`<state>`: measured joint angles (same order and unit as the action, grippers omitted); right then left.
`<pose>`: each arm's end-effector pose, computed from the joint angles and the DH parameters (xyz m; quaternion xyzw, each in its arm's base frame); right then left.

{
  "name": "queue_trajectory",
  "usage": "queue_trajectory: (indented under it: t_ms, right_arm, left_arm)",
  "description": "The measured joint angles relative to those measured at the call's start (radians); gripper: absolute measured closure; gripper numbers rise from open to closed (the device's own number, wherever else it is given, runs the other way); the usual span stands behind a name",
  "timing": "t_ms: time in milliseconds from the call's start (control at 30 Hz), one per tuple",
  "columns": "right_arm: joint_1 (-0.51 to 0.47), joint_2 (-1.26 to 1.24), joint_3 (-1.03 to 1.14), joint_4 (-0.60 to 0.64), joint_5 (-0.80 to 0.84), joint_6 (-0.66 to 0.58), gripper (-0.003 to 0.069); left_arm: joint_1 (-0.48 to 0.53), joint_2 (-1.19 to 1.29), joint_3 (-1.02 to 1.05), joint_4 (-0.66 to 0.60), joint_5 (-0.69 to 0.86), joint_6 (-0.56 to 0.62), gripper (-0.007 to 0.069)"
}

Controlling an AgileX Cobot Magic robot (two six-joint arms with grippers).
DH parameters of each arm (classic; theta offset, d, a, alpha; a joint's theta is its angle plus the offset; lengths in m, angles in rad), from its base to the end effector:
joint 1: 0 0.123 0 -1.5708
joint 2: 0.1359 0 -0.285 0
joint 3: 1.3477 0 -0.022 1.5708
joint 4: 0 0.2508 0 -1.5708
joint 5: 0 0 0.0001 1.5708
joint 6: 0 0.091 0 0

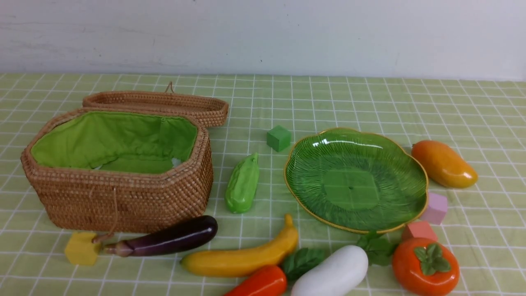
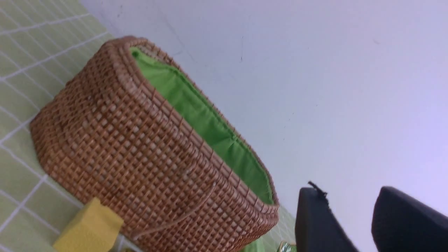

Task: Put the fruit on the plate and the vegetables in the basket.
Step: Use the left arm to grab an eggplant and put it into the left basket

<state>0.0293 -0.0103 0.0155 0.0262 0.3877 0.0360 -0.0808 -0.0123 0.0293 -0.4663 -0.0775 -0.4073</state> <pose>0.0521 0.0024 0.1737 0.0096 0.8064 0.0305 0.5905 0.0560 -0.0014 0.2102 -0.2650 0.6002 -0.3360 0.6757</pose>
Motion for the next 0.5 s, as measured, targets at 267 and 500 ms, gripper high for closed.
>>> queue_trajectory:
  t_ms: [267, 500]
  right_arm:
    - [0.000, 0.000, 0.000, -0.026, -0.002, 0.000, 0.0419]
    - [0.000, 0.000, 0.011, 0.181, -0.197, 0.156, 0.0419]
  left_arm:
    - [0.000, 0.000, -0.041, 0.018, 0.077, 0.013, 0.0638]
    - [0.000, 0.037, -0.267, 0.112, 0.272, 0.158, 0.0638]
